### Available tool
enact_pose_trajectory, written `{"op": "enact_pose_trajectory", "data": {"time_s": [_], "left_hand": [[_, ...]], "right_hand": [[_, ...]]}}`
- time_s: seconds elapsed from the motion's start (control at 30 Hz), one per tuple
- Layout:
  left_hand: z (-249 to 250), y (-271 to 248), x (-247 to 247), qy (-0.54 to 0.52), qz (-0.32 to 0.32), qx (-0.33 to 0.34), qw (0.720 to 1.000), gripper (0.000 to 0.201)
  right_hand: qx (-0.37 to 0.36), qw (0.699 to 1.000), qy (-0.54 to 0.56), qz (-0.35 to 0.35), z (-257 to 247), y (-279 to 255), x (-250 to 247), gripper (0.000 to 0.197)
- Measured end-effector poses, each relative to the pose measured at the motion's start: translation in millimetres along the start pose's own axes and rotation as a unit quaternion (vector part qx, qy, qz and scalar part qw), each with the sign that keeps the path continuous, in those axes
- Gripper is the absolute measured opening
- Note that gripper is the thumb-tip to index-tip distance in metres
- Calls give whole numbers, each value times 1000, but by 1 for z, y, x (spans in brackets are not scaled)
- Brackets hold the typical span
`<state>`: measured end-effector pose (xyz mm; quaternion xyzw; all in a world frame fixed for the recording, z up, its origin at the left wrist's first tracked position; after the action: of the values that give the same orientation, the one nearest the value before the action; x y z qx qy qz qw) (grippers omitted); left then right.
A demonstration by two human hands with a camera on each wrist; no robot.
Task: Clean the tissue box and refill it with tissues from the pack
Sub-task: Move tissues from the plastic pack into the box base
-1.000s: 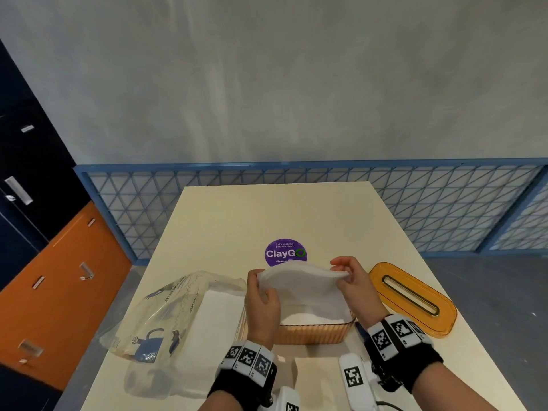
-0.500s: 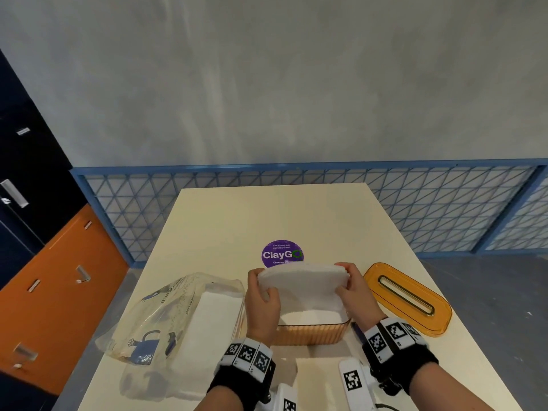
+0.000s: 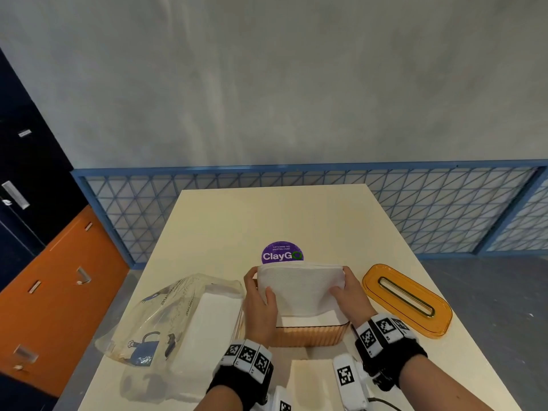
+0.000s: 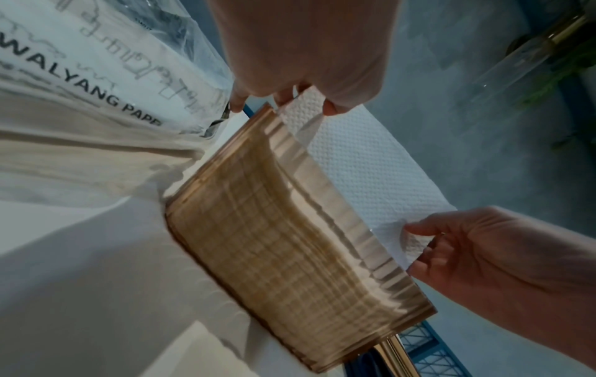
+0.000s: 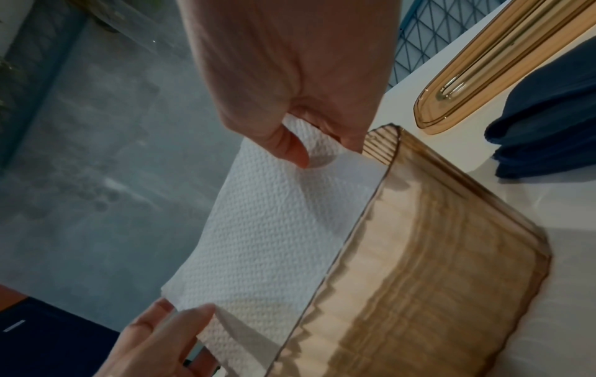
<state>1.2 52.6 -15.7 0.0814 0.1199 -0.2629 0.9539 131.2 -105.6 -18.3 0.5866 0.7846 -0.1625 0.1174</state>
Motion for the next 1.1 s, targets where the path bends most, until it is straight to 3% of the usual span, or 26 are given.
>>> {"op": "enact_pose_trajectory", "data": {"time_s": [0.17,0.27,0.63,0.77,0.9,1.1], "left_hand": [[17,-1,2,-26,8,44,999,27],[27,0,1,-41,21,65,997,29],[5,1,13,55,-22,44,997,31],[8,8,7,120,3,8,993,42],[-1,8,15,274,-77,-64,957,71],[-2,10,28,424,-119,30,898,81]], "right_hand": [[-20,1000,22,7,-13,-5,-4,34],[-38,998,41,20,-21,-4,-12,36],[9,999,-41,-2,4,1,0,37],[14,997,-74,-22,5,6,-4,40],[33,987,-157,-31,12,10,-3,55],[-36,958,-283,-23,0,3,5,60]]}}
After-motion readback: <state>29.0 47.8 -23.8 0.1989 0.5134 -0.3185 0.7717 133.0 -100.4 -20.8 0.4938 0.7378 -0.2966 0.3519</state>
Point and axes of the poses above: each hand's wrist, its own y-axis towards the middle knuckle, its own x-axis out of the palm, z = x × y, the point moved 7 cm from there along y, towards the middle knuckle, and after that the axes turned 11 degrees about z, right-handed, at the moved point
